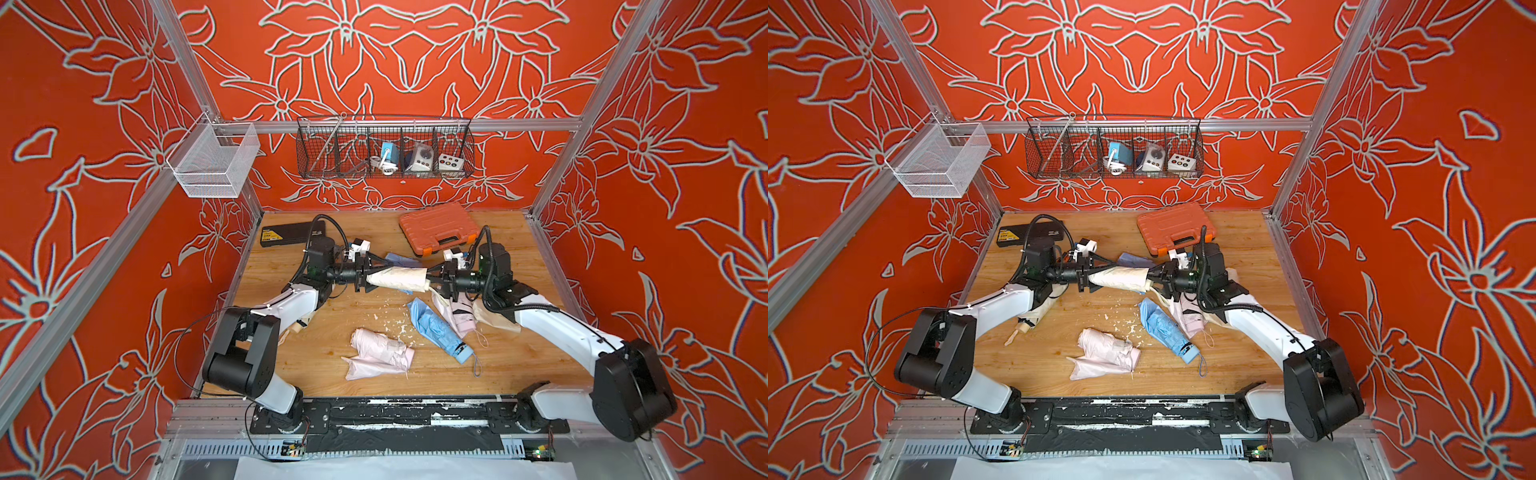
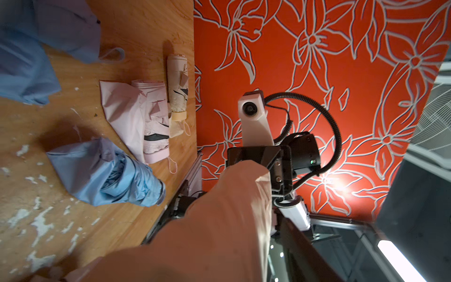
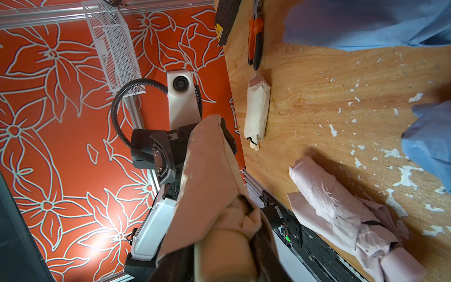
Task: Take umbrellas out of sleeves
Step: Take out the umbrella from the umbrella sleeve.
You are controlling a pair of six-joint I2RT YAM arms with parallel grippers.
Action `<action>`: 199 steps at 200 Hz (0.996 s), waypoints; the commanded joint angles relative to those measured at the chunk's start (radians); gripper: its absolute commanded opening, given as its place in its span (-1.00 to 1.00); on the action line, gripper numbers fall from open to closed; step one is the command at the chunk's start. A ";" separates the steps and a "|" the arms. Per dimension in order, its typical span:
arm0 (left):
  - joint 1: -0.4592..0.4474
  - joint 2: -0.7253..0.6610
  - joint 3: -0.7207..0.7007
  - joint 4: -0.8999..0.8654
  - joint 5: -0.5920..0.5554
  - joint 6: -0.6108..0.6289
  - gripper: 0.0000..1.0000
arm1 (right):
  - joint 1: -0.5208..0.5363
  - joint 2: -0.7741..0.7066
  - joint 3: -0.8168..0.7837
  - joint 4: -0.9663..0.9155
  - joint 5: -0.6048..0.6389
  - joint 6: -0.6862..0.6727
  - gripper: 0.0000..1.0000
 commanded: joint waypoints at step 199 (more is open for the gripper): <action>0.094 -0.179 0.050 -0.503 -0.030 0.482 0.97 | -0.013 0.039 0.232 -0.293 -0.197 -0.309 -0.94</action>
